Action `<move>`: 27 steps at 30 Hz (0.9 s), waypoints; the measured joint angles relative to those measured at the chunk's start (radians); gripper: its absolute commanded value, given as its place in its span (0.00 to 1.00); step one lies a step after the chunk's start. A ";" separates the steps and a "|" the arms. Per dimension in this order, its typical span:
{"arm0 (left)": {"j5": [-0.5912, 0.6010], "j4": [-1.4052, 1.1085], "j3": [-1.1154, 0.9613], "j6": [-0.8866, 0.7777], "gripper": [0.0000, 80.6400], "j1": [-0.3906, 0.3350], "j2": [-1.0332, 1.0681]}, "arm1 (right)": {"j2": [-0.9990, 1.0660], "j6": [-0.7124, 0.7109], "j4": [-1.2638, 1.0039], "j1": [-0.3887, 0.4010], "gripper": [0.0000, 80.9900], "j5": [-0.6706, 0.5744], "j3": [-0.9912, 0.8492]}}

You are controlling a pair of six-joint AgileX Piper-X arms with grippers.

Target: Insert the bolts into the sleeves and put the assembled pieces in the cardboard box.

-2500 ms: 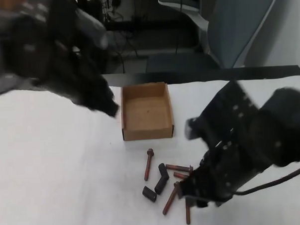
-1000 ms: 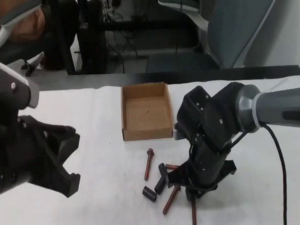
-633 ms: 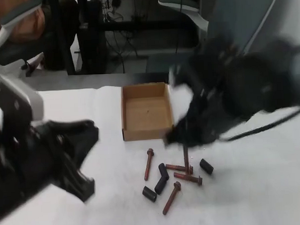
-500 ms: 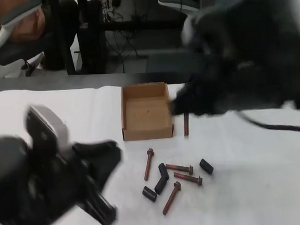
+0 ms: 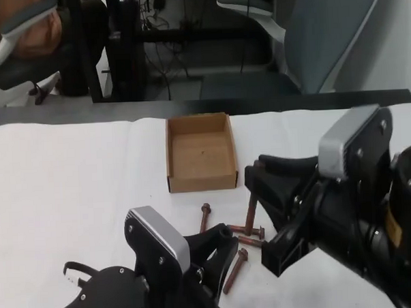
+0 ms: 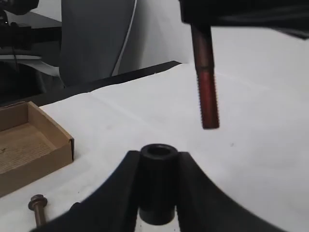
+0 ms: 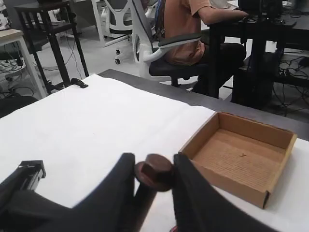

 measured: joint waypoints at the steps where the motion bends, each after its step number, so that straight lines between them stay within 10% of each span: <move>1: -0.003 -0.006 0.000 -0.005 0.02 0.000 0.001 | 0.007 -0.004 -0.013 0.000 0.01 0.001 0.002; 27: -0.076 0.001 0.000 -0.007 0.02 0.000 0.002 | 0.161 -0.081 0.017 0.024 0.01 -0.046 -0.141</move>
